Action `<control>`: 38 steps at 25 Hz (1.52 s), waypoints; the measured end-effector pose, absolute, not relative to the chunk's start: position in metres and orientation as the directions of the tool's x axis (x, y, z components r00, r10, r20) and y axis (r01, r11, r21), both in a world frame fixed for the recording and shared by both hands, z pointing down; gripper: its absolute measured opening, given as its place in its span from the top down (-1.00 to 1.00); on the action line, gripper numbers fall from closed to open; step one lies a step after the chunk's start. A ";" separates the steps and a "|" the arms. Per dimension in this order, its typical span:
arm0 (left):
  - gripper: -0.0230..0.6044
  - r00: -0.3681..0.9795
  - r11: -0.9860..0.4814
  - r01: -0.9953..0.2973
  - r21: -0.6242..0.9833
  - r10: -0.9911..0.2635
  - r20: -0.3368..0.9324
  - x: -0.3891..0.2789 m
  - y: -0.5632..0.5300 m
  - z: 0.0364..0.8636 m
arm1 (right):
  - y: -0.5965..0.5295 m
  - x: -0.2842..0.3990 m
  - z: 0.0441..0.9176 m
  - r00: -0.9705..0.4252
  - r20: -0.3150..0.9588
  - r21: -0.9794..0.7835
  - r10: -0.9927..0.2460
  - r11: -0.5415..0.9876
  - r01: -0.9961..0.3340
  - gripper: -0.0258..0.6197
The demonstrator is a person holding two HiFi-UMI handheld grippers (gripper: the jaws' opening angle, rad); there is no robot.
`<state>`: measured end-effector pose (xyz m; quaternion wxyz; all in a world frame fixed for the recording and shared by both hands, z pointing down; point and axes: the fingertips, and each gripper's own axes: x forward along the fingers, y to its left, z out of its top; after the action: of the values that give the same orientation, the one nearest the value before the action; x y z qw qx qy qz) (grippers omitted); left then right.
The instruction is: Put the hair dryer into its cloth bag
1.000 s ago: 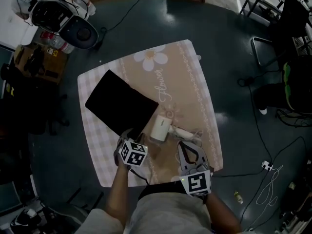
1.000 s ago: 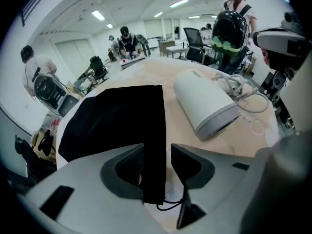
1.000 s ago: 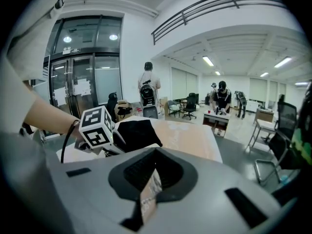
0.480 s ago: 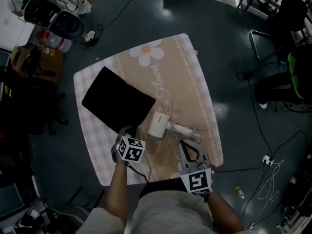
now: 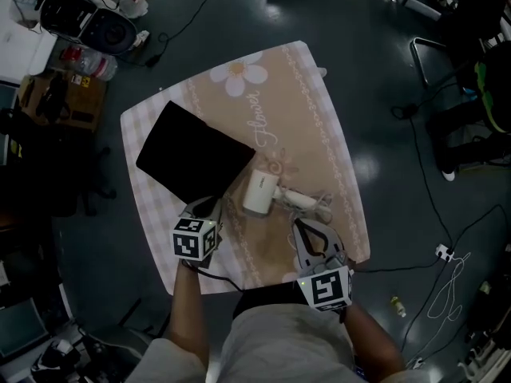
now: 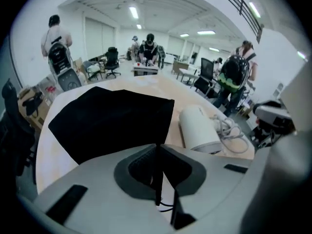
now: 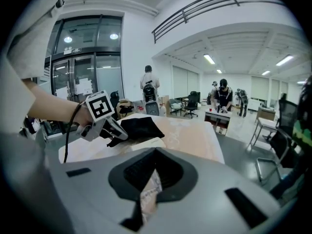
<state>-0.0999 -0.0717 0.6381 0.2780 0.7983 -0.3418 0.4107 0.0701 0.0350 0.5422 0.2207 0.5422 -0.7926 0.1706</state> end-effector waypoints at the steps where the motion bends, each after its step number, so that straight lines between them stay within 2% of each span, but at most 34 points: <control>1: 0.85 0.447 -0.600 -0.777 0.189 -0.315 0.837 -0.100 -0.072 0.636 | 0.036 0.070 0.543 -0.317 0.534 -0.034 -0.784 0.354 -0.935 0.88; 5: 0.84 0.461 -0.578 -0.786 0.221 -0.308 0.832 -0.102 -0.069 0.636 | 0.037 0.066 0.544 -0.328 0.534 -0.042 -0.779 0.364 -0.931 0.88; 15: 0.84 0.382 -0.671 -0.733 0.114 -0.266 0.885 -0.102 -0.058 0.653 | 0.039 0.065 0.548 -0.318 0.548 -0.038 -0.774 0.357 -0.933 0.88; 28: 0.84 0.368 -0.716 -0.688 0.117 -0.205 0.907 -0.103 -0.052 0.668 | 0.036 0.061 0.556 -0.329 0.560 -0.042 -0.760 0.370 -0.928 0.88; 38: 0.84 0.351 -0.731 -0.676 0.093 -0.208 0.913 -0.105 -0.052 0.667 | 0.037 0.060 0.559 -0.338 0.568 -0.049 -0.751 0.379 -0.924 0.88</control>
<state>-0.1046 -0.0522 0.6668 0.2361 0.7871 -0.2807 0.4959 0.0599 0.0368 0.5593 0.2341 0.5255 -0.7968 0.1852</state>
